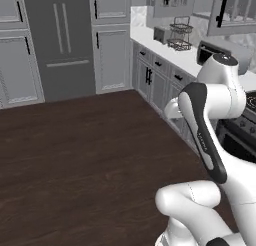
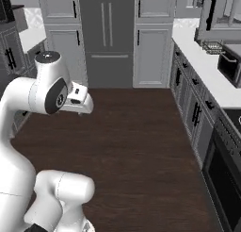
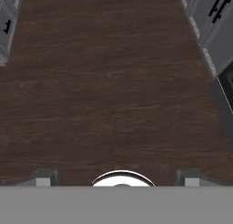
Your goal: Gather all objects into one cabinet and sort the glasses and bowls to opposite sides.
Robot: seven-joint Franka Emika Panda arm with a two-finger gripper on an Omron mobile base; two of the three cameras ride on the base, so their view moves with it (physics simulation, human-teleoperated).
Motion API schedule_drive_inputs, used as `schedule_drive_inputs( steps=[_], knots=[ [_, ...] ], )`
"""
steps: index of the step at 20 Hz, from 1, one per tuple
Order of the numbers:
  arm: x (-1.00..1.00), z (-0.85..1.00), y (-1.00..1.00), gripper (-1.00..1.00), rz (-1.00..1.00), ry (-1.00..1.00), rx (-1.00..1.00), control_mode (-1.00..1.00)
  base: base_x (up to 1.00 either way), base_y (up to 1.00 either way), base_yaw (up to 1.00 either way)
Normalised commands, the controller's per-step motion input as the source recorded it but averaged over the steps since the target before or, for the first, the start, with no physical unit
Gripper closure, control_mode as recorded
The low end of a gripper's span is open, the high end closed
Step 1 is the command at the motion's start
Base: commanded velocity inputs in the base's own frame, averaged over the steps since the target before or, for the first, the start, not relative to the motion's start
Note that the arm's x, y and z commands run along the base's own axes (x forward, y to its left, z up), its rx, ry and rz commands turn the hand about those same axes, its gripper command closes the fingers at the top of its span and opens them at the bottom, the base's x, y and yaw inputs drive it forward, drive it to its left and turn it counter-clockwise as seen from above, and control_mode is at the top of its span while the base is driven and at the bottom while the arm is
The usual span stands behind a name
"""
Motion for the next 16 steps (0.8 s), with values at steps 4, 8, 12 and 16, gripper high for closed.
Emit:
schedule_drive_inputs(
  steps=[4, 8, 12, 16],
  knots=[
    [0.0, 0.0, 0.0, -1.0, 0.0, 0.0, 0.0, 1.0, 1.0, 0.48, -0.01],
    [0.0, 0.0, 0.0, -1.0, 0.0, 0.0, 0.0, 1.0, 1.0, 0.48, -0.35],
    [0.0, 0.0, 0.0, -1.0, 0.0, 0.0, 0.0, 1.0, 0.78, 0.57, -0.77],
    [0.0, 0.0, 0.0, -1.0, 0.0, 0.0, 0.0, 1.0, 0.67, 0.62, -0.84]
  ],
)
